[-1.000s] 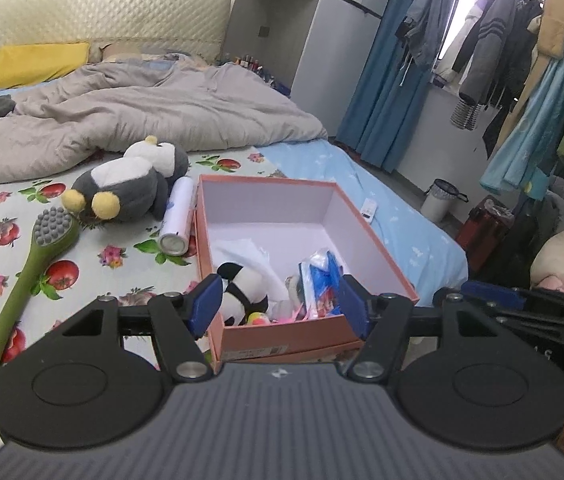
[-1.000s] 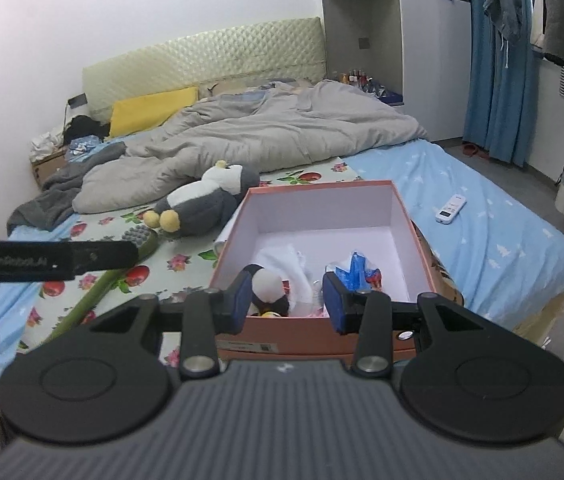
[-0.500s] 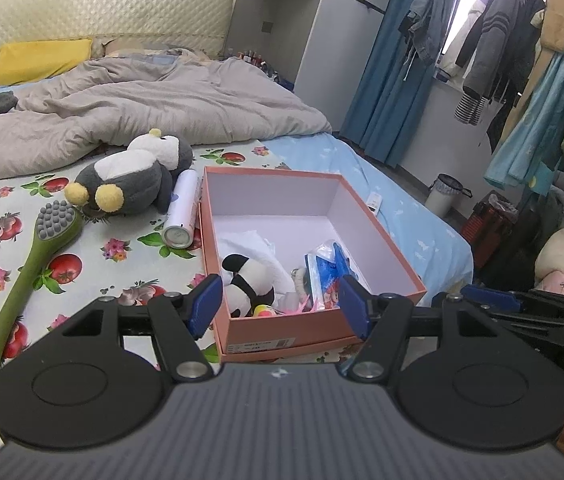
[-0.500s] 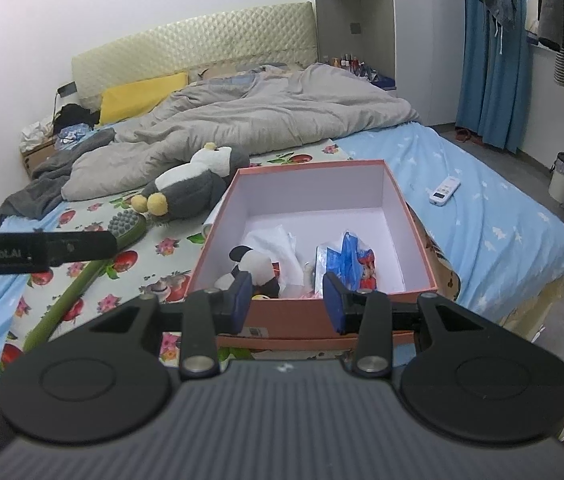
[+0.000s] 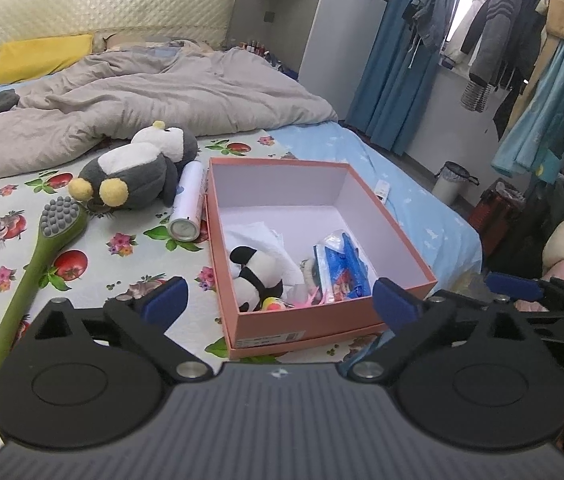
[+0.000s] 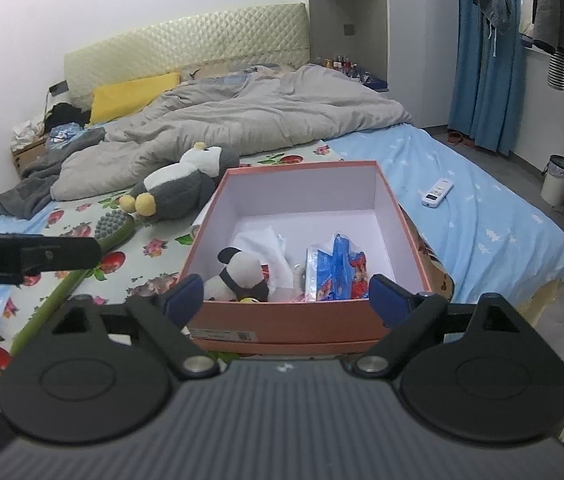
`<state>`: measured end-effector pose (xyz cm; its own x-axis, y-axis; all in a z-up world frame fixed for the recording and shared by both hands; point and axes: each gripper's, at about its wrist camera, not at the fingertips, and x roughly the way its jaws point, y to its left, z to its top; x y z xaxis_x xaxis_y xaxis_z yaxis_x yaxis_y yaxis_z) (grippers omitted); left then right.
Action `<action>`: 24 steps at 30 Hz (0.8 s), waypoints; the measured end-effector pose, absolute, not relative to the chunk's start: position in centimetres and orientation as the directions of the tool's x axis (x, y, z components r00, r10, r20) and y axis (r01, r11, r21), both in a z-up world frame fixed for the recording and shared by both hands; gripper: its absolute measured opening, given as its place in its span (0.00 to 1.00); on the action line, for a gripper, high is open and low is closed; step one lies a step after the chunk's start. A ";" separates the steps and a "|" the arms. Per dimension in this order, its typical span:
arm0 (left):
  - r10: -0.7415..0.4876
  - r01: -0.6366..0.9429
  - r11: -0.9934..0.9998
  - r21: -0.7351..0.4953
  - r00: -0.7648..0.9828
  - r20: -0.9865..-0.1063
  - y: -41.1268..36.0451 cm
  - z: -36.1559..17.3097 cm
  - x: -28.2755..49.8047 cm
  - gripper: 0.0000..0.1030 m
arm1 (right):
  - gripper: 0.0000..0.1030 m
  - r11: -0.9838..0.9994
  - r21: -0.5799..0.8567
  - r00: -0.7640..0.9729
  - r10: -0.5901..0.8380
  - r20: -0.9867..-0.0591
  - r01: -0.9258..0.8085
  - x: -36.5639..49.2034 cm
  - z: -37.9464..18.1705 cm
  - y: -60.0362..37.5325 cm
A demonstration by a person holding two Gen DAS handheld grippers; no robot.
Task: Organize soft objects
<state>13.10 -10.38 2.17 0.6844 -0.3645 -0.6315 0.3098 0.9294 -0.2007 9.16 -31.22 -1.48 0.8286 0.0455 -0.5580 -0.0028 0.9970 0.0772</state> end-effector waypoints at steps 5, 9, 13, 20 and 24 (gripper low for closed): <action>-0.364 0.312 0.929 -0.198 0.680 -0.637 -10.5 1.8 13.2 1.00 | 0.89 0.997 0.082 0.830 0.039 -0.556 0.009 9.2 -1.5 -31.6; -0.361 0.300 0.931 -0.206 0.679 -0.639 -10.6 1.7 13.2 1.00 | 0.89 0.996 0.085 0.832 0.038 -0.553 0.011 9.2 -1.4 -31.6; -0.340 0.284 0.939 -0.193 0.684 -0.646 -10.5 1.6 13.2 1.00 | 0.89 0.996 0.094 0.838 0.042 -0.544 0.011 9.2 -1.4 -31.6; -0.310 0.258 0.950 -0.178 0.699 -0.645 -10.3 1.7 13.1 1.00 | 0.89 0.994 0.106 0.832 0.061 -0.552 -0.002 9.2 -1.6 -31.6; -0.310 0.265 0.950 -0.168 0.710 -0.633 -10.4 1.8 12.9 1.00 | 0.89 0.995 0.105 0.833 0.057 -0.551 0.002 9.2 -1.6 -31.6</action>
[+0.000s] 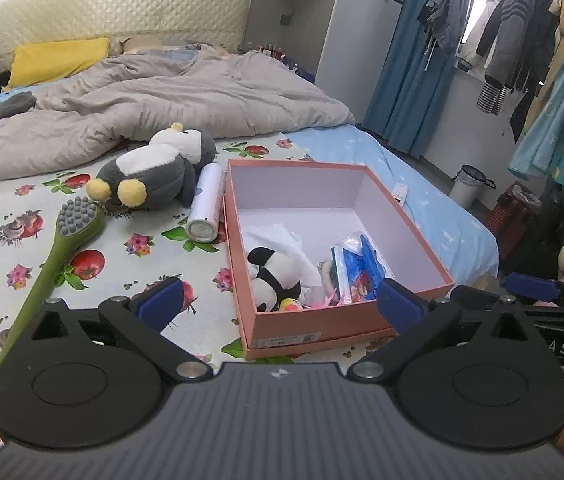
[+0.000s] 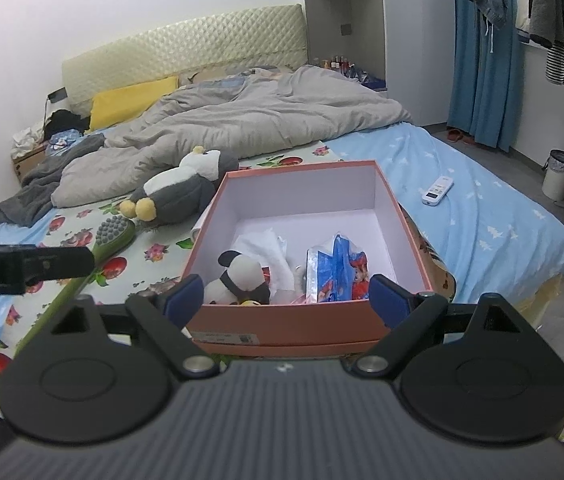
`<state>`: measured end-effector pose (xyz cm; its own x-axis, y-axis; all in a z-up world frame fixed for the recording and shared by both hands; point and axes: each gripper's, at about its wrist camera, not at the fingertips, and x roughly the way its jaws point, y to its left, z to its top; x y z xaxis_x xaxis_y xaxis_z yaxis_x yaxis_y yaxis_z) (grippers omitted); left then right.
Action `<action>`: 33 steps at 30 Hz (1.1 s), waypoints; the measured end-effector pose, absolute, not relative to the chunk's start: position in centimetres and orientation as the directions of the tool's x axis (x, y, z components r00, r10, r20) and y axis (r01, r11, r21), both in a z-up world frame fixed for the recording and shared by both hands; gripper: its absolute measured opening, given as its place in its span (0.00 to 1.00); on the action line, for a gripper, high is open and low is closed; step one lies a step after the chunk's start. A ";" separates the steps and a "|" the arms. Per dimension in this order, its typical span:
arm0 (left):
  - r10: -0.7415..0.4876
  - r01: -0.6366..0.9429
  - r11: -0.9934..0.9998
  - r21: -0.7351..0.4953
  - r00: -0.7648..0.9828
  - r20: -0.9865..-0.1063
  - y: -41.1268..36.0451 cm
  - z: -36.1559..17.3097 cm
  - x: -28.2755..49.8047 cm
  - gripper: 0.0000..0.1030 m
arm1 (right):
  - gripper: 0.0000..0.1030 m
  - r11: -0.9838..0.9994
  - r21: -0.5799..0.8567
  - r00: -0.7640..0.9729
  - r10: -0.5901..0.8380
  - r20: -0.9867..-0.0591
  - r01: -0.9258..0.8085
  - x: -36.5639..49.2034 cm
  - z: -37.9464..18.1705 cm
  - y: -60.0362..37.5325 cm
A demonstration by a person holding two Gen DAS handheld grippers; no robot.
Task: Organize soft objects
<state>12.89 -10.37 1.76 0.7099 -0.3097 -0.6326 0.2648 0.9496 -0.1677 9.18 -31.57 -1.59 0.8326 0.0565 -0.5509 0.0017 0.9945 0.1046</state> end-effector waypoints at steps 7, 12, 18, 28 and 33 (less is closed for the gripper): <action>-0.300 0.245 0.954 -0.175 0.713 -0.634 -10.1 1.7 13.0 1.00 | 0.89 0.994 0.105 0.830 0.055 -0.555 0.005 9.4 -1.6 -31.7; -0.295 0.248 0.955 -0.164 0.717 -0.632 -10.3 1.9 12.9 1.00 | 0.89 0.995 0.104 0.829 0.055 -0.556 0.005 9.4 -1.6 -31.7; -0.300 0.255 0.953 -0.164 0.716 -0.630 -10.4 2.0 12.8 1.00 | 0.89 0.995 0.103 0.829 0.053 -0.557 0.006 9.4 -1.7 -31.7; -0.300 0.263 0.952 -0.155 0.711 -0.636 -10.8 1.7 12.8 1.00 | 0.89 0.995 0.101 0.830 0.051 -0.555 0.006 9.3 -1.7 -31.6; -0.304 0.265 0.951 -0.158 0.714 -0.631 -10.8 1.7 12.9 1.00 | 0.89 0.995 0.100 0.829 0.052 -0.557 0.005 9.3 -1.7 -31.7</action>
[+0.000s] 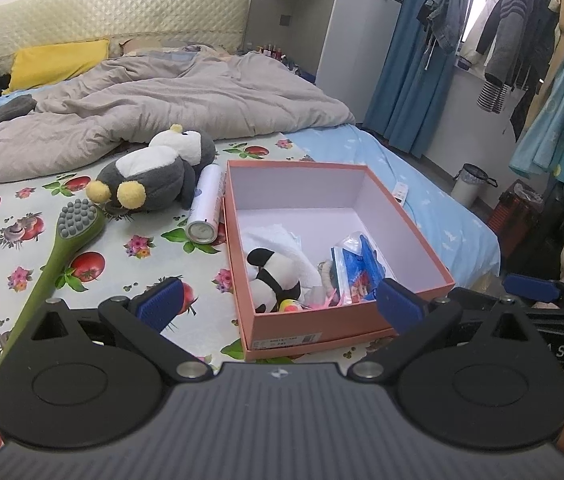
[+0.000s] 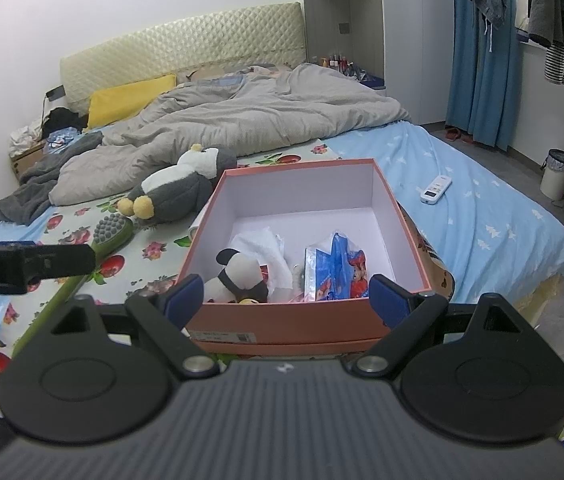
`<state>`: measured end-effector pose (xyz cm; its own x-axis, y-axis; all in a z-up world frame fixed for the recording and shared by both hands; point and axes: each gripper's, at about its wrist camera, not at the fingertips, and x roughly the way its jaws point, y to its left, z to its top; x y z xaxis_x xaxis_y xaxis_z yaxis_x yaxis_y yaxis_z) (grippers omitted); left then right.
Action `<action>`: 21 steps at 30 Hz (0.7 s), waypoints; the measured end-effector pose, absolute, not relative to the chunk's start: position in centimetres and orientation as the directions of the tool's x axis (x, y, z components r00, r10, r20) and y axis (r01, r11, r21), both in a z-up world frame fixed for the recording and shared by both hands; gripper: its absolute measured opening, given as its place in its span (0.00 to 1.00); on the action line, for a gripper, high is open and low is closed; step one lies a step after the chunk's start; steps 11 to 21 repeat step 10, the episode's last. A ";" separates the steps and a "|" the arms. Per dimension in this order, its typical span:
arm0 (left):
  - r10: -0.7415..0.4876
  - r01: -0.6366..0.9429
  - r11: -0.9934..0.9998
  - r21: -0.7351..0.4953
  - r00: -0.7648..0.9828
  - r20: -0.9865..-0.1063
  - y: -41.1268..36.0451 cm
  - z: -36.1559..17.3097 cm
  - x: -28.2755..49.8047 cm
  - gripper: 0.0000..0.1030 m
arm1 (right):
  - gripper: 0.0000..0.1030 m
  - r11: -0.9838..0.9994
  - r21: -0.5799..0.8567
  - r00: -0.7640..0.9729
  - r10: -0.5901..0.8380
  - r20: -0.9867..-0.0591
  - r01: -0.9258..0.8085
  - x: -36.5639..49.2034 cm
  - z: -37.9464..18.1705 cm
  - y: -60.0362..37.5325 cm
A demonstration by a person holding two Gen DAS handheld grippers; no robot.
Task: Organize soft objects
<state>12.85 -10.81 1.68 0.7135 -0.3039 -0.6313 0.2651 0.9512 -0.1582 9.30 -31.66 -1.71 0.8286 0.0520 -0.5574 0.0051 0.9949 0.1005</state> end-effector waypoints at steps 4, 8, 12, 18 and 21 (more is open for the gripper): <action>-0.304 0.266 0.951 -0.157 0.713 -0.632 -10.8 1.7 12.9 1.00 | 0.89 0.995 0.101 0.827 0.052 -0.560 0.005 9.3 -1.7 -31.7; -0.307 0.270 0.950 -0.157 0.711 -0.633 -10.8 1.6 12.9 1.00 | 0.89 0.995 0.100 0.827 0.052 -0.560 0.005 9.3 -1.7 -31.6; -0.308 0.273 0.949 -0.156 0.711 -0.632 -10.8 1.5 12.8 1.00 | 0.89 0.995 0.101 0.827 0.053 -0.559 0.004 9.3 -1.7 -31.6; -0.308 0.273 0.949 -0.156 0.711 -0.632 -10.8 1.5 12.8 1.00 | 0.89 0.995 0.101 0.827 0.053 -0.559 0.004 9.3 -1.7 -31.6; -0.308 0.273 0.949 -0.156 0.711 -0.632 -10.8 1.5 12.8 1.00 | 0.89 0.995 0.101 0.827 0.053 -0.559 0.004 9.3 -1.7 -31.6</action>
